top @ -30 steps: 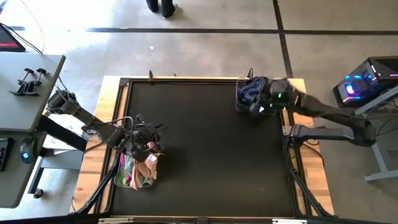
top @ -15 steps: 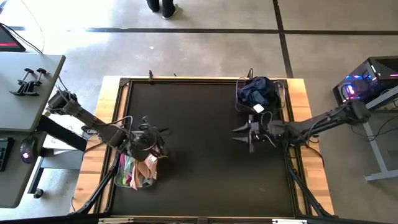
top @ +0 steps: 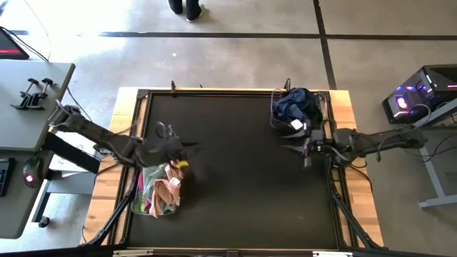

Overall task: Sort towels by color in basket
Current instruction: Return to Home Position

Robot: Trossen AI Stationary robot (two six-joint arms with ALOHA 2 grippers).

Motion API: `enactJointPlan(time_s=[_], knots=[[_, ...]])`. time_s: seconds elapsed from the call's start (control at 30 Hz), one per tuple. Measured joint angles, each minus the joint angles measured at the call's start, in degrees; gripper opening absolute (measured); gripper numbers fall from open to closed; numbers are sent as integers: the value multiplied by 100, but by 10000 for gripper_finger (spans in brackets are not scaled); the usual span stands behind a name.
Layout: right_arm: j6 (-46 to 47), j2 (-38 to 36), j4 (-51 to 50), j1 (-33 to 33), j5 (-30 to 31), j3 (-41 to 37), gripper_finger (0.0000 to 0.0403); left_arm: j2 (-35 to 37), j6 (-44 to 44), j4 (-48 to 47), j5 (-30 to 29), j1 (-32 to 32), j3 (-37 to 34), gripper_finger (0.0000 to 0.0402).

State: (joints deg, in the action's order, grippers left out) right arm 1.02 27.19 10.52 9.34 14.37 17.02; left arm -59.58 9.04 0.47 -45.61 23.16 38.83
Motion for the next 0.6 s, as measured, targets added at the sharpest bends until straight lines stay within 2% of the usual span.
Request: enactJointPlan(time_s=[0.13,0.27,0.43,0.6], knots=[[445,-761,-844,7,-155,0,144,939,-166,439,1175,-502,-611,78],[764,-981,-1165,7,-313,0,144,1868,0,592,2367,-1201,-1281,78],[774,-885,-1259,7,-690,0,144,2805,125,654,2978,-1852,-1837,78],[731,-902,-1526,9,-1584,-2,144,3754,92,632,3051,-2143,-2230,78]])
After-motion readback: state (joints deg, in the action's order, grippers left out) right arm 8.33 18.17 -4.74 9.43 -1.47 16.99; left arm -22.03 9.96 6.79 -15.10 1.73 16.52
